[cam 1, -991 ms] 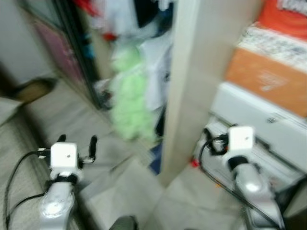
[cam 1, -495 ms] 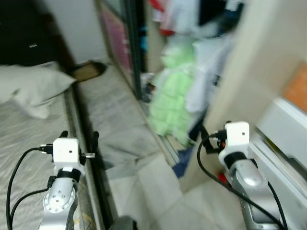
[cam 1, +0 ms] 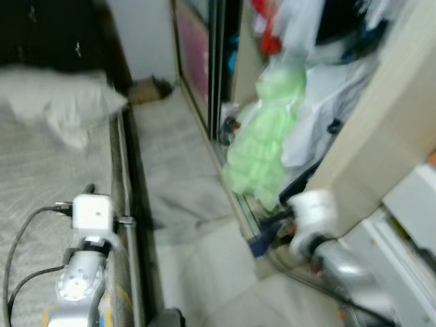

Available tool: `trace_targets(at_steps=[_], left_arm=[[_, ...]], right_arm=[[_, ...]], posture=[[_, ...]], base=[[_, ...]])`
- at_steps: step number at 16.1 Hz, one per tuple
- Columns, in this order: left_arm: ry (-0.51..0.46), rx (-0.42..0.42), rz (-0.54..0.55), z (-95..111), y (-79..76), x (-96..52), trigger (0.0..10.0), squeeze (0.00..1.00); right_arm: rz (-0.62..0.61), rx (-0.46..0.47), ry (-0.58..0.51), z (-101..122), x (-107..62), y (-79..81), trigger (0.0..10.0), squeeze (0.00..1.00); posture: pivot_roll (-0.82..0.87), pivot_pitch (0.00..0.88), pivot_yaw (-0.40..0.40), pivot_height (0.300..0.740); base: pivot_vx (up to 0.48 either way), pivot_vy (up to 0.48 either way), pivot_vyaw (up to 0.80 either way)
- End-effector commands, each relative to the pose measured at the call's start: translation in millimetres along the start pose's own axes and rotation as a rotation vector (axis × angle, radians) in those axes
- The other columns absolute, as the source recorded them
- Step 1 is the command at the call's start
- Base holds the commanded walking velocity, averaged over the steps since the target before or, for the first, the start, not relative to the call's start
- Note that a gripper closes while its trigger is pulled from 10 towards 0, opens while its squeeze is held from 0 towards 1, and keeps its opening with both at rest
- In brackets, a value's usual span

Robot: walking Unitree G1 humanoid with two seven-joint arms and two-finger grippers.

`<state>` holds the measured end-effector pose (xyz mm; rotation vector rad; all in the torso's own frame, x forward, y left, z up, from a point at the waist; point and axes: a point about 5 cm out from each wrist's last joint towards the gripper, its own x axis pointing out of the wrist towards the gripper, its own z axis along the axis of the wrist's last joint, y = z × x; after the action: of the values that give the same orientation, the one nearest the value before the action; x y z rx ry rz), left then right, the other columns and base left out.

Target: Clean up the room

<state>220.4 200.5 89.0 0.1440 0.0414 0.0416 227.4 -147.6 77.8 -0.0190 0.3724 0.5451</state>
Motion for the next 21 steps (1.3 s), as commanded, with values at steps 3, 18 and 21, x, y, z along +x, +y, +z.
trace_targets(at_steps=[3,18,21], left_arm=[[-0.001,-0.004,-0.014,1,-2.7,0.4,10.0,0.00],[0.002,0.011,-0.076,-1,-9.5,5.5,10.0,0.00],[0.003,0.017,-0.079,0,-7.5,6.1,10.0,0.00]], right_arm=[[-0.072,-0.062,0.071,-8,-18.3,-24.9,10.0,0.00],[-0.266,0.108,0.552,-118,-112.9,-54.1,10.0,0.00],[-0.193,0.098,0.468,-106,-96.5,-53.1,10.0,0.00]], posture=[[-0.02,0.071,-0.013,0.740],[-0.03,0.059,-0.006,0.740],[-0.03,0.056,-0.005,0.740]], base=[[0.000,0.000,0.47],[0.000,0.000,0.00],[0.000,0.000,0.74]])
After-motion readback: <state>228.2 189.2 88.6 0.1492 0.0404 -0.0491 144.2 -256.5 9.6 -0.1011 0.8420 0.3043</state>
